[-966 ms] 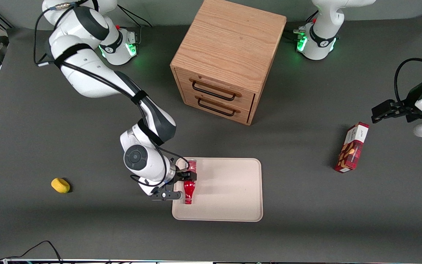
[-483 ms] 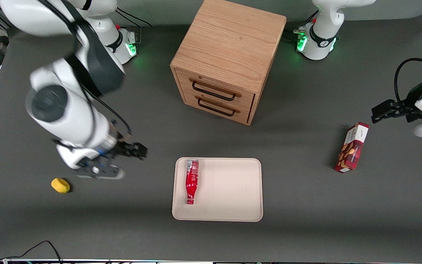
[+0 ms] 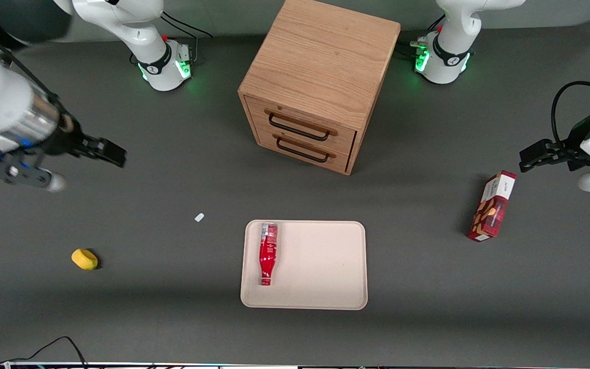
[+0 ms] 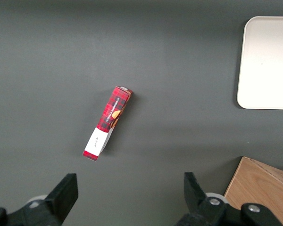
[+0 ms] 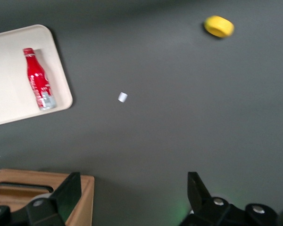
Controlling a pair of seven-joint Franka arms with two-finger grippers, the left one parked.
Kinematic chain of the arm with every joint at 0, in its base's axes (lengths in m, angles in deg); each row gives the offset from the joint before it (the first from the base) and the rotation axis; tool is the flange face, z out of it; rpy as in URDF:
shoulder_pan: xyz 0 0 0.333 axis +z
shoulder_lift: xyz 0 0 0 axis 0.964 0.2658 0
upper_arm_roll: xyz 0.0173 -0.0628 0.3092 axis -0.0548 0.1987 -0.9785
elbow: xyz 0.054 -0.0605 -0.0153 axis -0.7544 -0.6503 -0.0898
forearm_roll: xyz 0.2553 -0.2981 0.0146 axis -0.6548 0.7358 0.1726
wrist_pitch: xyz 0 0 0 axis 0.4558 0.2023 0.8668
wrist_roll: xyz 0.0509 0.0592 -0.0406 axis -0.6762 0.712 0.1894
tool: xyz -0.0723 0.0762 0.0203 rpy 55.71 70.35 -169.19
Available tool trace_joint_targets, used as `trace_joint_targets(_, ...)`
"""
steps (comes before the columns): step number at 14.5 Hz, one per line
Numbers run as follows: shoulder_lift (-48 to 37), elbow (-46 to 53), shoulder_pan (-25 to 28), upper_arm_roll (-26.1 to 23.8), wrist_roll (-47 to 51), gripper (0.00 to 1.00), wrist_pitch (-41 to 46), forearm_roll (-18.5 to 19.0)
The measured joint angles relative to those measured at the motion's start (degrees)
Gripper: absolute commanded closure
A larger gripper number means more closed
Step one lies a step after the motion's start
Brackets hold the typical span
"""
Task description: Place coke bottle on tray
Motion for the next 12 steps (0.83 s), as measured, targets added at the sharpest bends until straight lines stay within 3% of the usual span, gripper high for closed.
trace_joint_targets(3, -8.6, -7.9, 0.0, 5.0, -0.3, 0.00, 0.8, -2.9)
trace_joint_targets(6, -16.5, -20.7, -0.1, 9.9, -3.3, 0.00, -5.0, -5.4)
trace_joint_targets(9, -20.8, -29.1, 0.0, 10.7, -4.0, 0.00, -9.1, -5.6)
trace_joint_targets(12, -21.5, -29.6, 0.2, 10.5, -4.0, 0.00, -9.2, -5.6)
